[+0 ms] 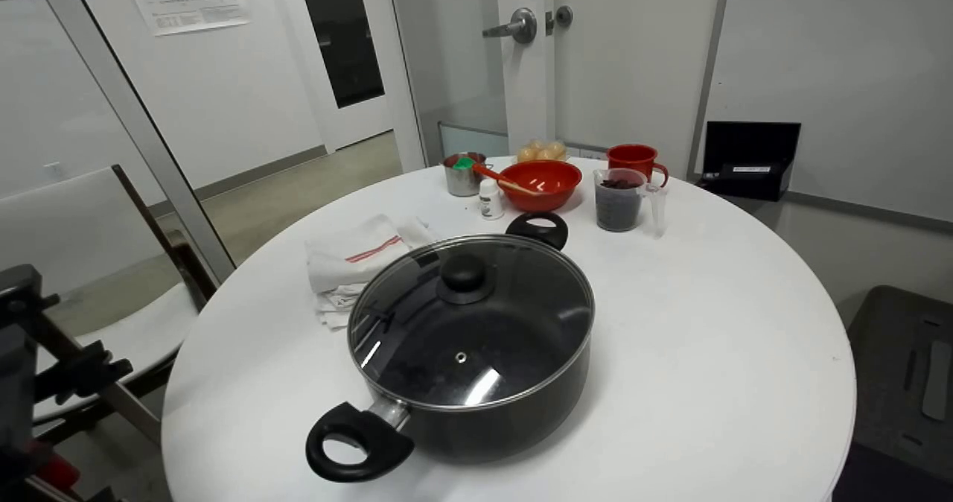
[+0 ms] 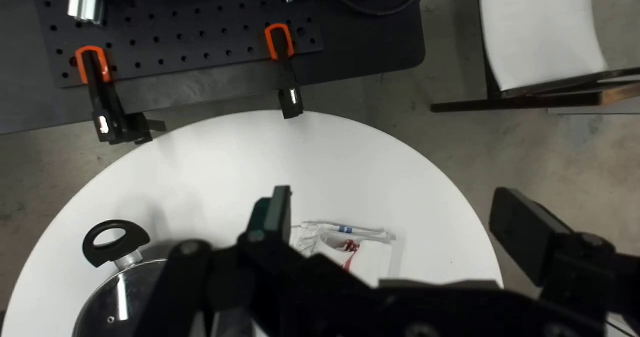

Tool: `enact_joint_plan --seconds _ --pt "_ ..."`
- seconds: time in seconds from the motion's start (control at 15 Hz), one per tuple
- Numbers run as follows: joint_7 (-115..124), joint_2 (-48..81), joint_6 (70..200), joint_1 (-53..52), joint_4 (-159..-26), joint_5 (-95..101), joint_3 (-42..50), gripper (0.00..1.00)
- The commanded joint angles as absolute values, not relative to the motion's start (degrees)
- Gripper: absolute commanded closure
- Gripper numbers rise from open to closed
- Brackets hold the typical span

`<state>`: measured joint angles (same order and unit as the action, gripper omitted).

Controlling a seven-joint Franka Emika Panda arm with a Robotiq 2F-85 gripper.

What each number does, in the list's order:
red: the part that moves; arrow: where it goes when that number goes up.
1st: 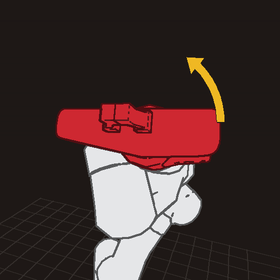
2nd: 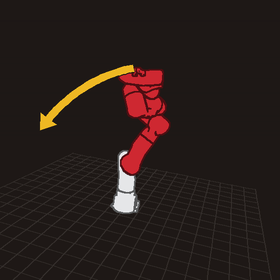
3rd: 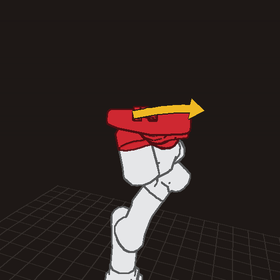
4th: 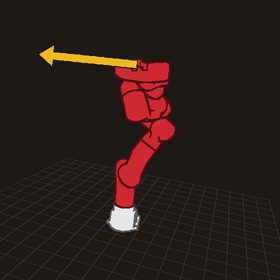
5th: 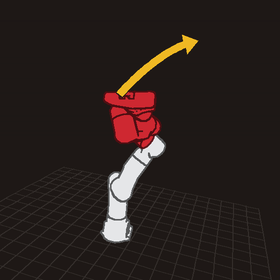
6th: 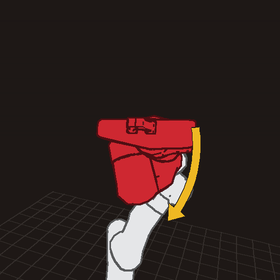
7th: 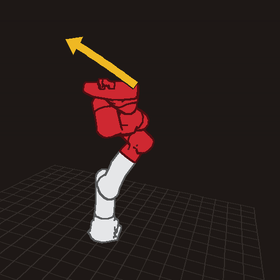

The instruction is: Remove the glass lid from the black pot and put it on the table

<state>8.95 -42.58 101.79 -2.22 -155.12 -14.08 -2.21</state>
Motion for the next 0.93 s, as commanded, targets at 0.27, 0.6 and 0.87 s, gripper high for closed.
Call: enact_joint_plan --seconds 0.27,0.6,0.87 --pt "12.59 -26.02 117.55 3.21 -152.55 -10.46 -3.12 0.0" --pt "19.16 -15.25 129.52 4.98 -151.24 -6.74 -3.2 0.0" --pt "26.35 -6.22 136.46 6.56 -149.12 -3.33 -2.32 0.0"
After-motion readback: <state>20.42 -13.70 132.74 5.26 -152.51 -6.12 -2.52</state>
